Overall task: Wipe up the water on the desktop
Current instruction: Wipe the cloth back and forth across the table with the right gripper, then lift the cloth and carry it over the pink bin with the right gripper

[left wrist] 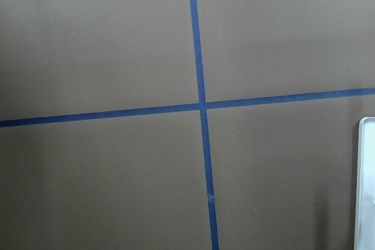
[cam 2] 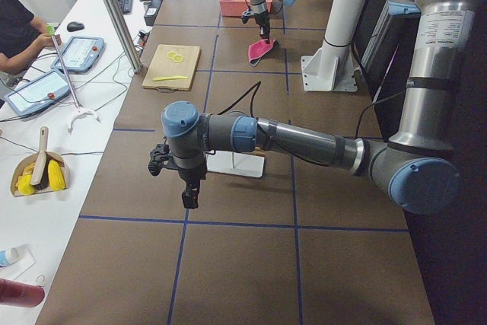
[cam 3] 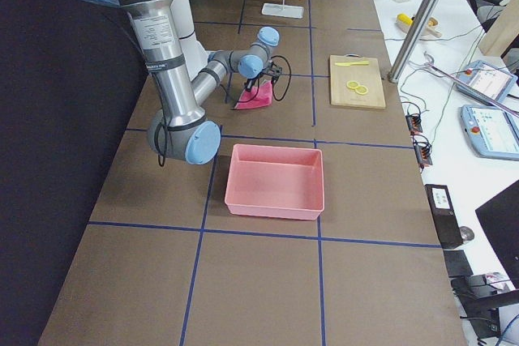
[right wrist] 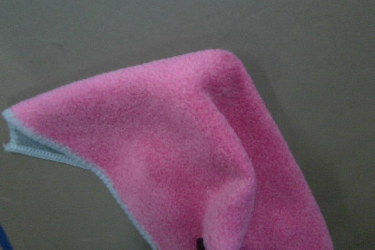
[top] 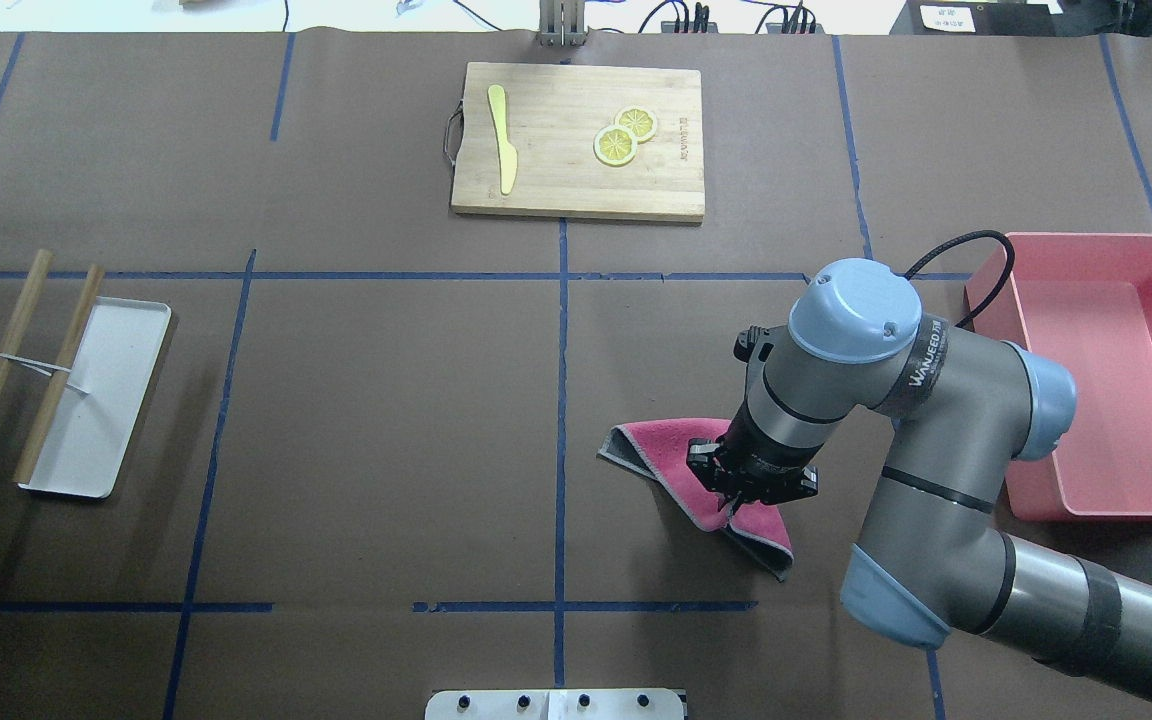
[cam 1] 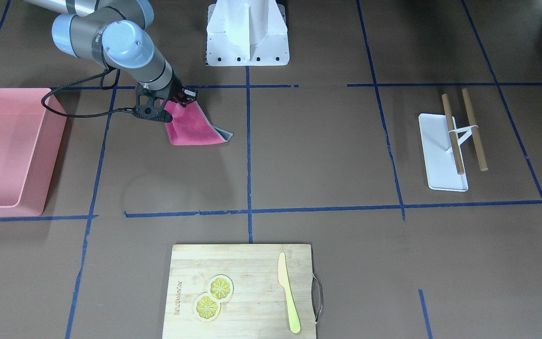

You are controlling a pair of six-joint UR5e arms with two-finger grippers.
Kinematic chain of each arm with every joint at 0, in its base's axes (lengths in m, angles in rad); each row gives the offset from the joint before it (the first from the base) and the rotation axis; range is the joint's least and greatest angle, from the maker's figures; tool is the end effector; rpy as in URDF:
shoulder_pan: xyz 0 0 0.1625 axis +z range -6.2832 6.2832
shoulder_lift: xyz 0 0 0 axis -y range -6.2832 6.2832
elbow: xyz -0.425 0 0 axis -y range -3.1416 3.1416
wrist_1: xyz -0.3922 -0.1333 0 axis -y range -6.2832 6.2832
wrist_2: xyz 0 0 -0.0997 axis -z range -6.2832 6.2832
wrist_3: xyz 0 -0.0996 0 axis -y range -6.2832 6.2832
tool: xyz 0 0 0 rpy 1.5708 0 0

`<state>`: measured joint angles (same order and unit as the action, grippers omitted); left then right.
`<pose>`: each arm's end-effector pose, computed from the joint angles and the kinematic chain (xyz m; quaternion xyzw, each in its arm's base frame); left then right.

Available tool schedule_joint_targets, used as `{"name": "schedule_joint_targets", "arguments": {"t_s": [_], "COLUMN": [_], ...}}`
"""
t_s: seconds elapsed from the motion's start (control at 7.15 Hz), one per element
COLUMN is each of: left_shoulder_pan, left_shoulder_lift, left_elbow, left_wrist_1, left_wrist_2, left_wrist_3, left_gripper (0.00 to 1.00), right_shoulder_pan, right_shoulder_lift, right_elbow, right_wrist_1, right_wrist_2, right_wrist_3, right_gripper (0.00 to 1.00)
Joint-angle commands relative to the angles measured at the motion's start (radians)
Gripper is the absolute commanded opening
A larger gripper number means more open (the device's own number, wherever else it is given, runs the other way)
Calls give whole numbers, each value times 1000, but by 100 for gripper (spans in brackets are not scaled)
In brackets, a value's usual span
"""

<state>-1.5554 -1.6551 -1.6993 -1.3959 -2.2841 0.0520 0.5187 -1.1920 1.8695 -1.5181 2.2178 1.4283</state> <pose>-0.0601 -0.5226 0.5746 0.0241 0.3487 0.0382 0.9361 -0.4761 -0.3561 0.3042 -0.1710 -0.4166 0.0541 0.8912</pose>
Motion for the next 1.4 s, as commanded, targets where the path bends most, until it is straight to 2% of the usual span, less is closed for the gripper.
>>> {"name": "schedule_joint_targets", "arguments": {"t_s": [0.0,0.28,0.42,0.7,0.84,0.98,1.26], "left_shoulder_pan": [0,0,0,0,0,0,0], "left_shoulder_lift": [-2,-2,-2,0,0,0,-2], "left_elbow": [1,1,1,0,0,-2,-8], "left_wrist_1": [0,0,0,0,0,0,0], "left_wrist_2": [0,0,0,0,0,-2,-9], "left_wrist_3": [-1,-3,-3,-3,-3,-4,-6], "left_gripper": [100,100,100,100,100,100,100], "right_shoulder_pan": [93,316,416,497,529,576,766], "right_shoulder_lift": [-7,-21,-27,-64,-116,-209,-437], "right_elbow": [61,115,178,249,276,316,271], "right_wrist_1": [-2,-2,-5,-30,-30,-30,-30], "right_wrist_2": [17,205,258,246,200,130,125], "right_wrist_3": [0,-3,-5,-47,-139,-351,-942], "right_gripper": [1,1,1,1,2,2,1]}}
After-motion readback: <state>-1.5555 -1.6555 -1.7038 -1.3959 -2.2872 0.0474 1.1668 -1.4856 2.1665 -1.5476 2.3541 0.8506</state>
